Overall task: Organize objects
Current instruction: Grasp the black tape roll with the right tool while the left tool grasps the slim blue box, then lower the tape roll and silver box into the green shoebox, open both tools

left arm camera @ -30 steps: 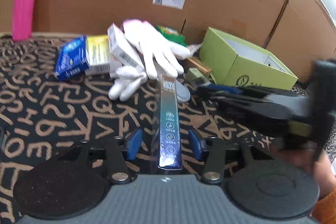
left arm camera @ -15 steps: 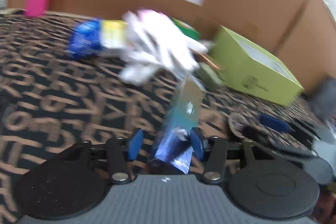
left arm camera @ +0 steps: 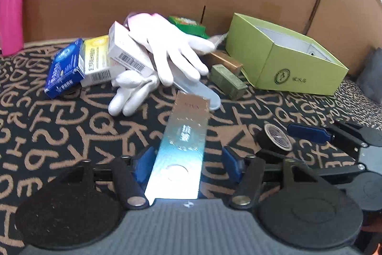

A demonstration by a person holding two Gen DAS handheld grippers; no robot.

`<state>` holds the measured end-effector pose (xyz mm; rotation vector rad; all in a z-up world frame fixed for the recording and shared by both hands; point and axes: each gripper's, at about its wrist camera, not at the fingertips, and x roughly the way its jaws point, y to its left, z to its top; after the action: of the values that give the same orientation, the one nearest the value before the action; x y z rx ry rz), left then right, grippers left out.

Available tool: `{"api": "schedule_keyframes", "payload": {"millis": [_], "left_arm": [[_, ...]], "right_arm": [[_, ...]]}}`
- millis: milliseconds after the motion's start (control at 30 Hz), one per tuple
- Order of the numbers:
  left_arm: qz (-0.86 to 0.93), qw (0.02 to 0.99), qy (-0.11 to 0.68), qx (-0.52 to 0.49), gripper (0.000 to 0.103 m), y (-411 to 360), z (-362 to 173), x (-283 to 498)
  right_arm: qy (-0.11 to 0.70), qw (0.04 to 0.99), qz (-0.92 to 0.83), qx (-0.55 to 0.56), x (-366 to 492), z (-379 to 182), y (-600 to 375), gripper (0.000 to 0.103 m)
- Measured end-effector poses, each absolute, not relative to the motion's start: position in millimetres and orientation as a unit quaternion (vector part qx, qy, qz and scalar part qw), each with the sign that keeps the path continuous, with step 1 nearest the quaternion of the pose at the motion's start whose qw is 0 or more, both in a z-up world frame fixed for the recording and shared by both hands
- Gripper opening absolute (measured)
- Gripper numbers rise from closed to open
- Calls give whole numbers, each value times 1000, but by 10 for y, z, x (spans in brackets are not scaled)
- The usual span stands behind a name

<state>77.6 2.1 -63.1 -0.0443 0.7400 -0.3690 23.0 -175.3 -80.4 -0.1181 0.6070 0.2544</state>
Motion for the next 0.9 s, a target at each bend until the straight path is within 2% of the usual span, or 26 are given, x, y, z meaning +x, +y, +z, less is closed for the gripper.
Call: {"api": "schedule_keyframes", "payload": {"millis": [33, 233, 267, 367, 467, 500, 533, 733, 900], "left_arm": [[-173, 916, 363, -18, 43, 35, -621, 771], [-183, 912, 367, -24, 44, 76, -608, 671], [-182, 914, 363, -20, 50, 55, -615, 682], [-178, 915, 360, -23, 59, -15, -624, 752], [-172, 919, 355, -7, 58, -92, -637, 782], [-168, 920, 355, 2, 55, -109, -635, 778], [-163, 921, 354, 8, 43, -113, -631, 769], [-174, 913, 369, -29, 42, -20, -538, 665], [-216, 913, 344, -37, 41, -189, -256, 609]], "right_arm": [[300, 944, 125, -57, 253, -811, -1746, 63], [311, 942, 119, -41, 339, -849, -1774, 53], [314, 941, 120, -38, 353, -859, -1779, 50], [317, 941, 115, -31, 363, -868, -1797, 47], [320, 941, 111, -18, 370, -871, -1835, 29], [319, 941, 112, -13, 365, -870, -1850, 29], [319, 941, 113, -9, 357, -870, -1865, 29], [304, 945, 119, 0, 197, -813, -1964, 29], [276, 956, 100, 17, 58, -634, -2223, 29]]}}
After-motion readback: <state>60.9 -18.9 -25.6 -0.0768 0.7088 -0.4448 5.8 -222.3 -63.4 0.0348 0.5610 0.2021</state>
